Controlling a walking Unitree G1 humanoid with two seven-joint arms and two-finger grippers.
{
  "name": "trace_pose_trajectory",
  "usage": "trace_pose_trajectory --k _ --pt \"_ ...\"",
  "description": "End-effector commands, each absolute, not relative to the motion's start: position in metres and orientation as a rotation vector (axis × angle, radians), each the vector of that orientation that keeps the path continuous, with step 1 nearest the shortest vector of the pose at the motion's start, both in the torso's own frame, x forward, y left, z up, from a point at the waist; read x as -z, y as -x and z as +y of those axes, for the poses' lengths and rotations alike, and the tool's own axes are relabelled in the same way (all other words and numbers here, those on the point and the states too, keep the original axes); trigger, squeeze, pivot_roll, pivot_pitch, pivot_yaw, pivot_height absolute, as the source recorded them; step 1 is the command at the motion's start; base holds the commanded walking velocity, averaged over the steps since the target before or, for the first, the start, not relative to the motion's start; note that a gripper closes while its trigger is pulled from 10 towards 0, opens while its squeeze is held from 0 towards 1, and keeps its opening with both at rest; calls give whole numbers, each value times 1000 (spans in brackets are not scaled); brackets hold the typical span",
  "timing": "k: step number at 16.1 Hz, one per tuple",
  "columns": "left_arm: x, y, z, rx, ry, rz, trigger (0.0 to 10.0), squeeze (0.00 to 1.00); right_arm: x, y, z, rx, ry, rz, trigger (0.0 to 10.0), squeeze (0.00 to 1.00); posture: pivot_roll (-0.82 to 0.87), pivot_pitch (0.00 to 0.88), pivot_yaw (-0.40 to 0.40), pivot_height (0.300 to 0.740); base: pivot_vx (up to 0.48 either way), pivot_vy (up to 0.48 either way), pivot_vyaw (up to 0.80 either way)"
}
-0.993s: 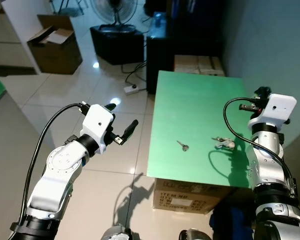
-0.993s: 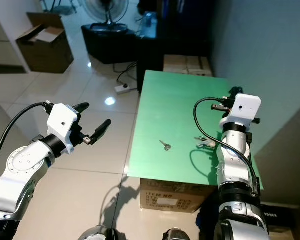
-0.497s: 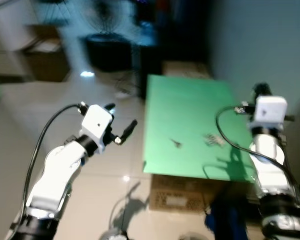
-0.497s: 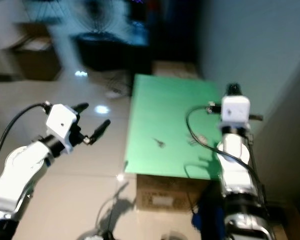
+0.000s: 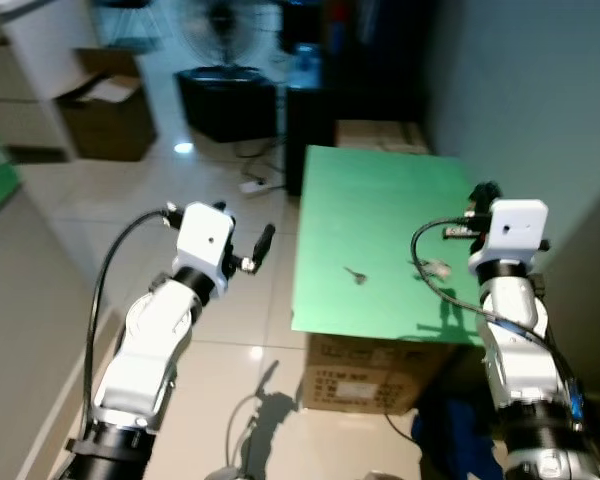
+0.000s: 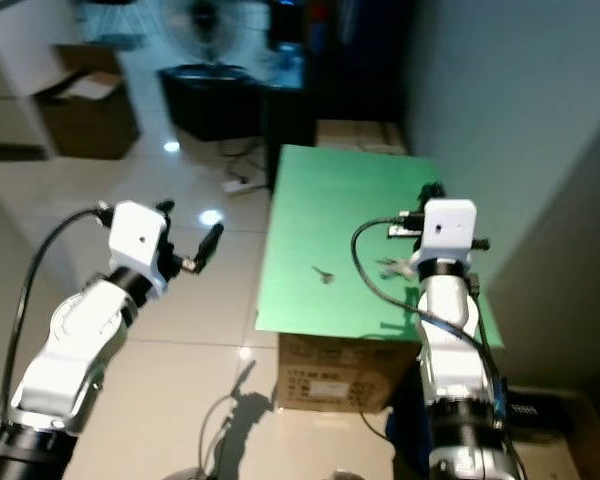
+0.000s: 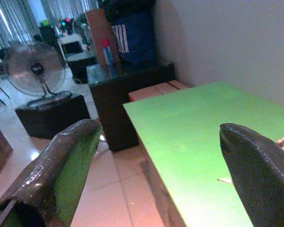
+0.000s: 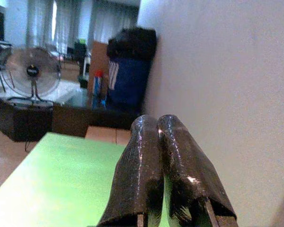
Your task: Hang keys on a hook
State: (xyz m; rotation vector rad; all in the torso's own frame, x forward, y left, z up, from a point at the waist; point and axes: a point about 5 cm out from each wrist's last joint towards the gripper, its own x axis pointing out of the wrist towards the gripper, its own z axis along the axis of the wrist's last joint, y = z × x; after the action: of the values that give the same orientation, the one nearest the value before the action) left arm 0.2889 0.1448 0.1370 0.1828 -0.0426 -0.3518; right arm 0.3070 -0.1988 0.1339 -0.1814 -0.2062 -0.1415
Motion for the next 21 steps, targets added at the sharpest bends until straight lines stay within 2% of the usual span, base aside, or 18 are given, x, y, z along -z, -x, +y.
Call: trace_pose_trajectory --k 1,4,6,9,14,21 --pt "-137 -288 154 280 -140 -52 10000 0 -132 -304 -198 128 165 -177 10000 0 -54 0 -17 740 0 0 0" --pt "-138 -290 156 240 -162 -68 10000 0 -122 -301 -195 90 138 -97 10000 0 -50 0 -31 740 0 0 0" --pt "-138 -290 153 277 -194 -83 10000 0 -109 -299 -186 9 143 -11 10000 0 -49 0 -27 740 0 0 0" --pt "-138 -290 150 301 -191 -84 10000 0 -101 -292 -179 -36 109 19 10000 0 -49 0 -25 740 0 0 0" --pt "-133 -290 148 346 -225 -75 10000 0 -83 -280 -171 -76 56 117 10000 0 -56 0 -17 740 310 0 -464" --pt "-133 -290 149 365 -233 -72 10000 0 -74 -275 -162 -185 98 180 10000 0 -53 0 -9 740 331 0 0"
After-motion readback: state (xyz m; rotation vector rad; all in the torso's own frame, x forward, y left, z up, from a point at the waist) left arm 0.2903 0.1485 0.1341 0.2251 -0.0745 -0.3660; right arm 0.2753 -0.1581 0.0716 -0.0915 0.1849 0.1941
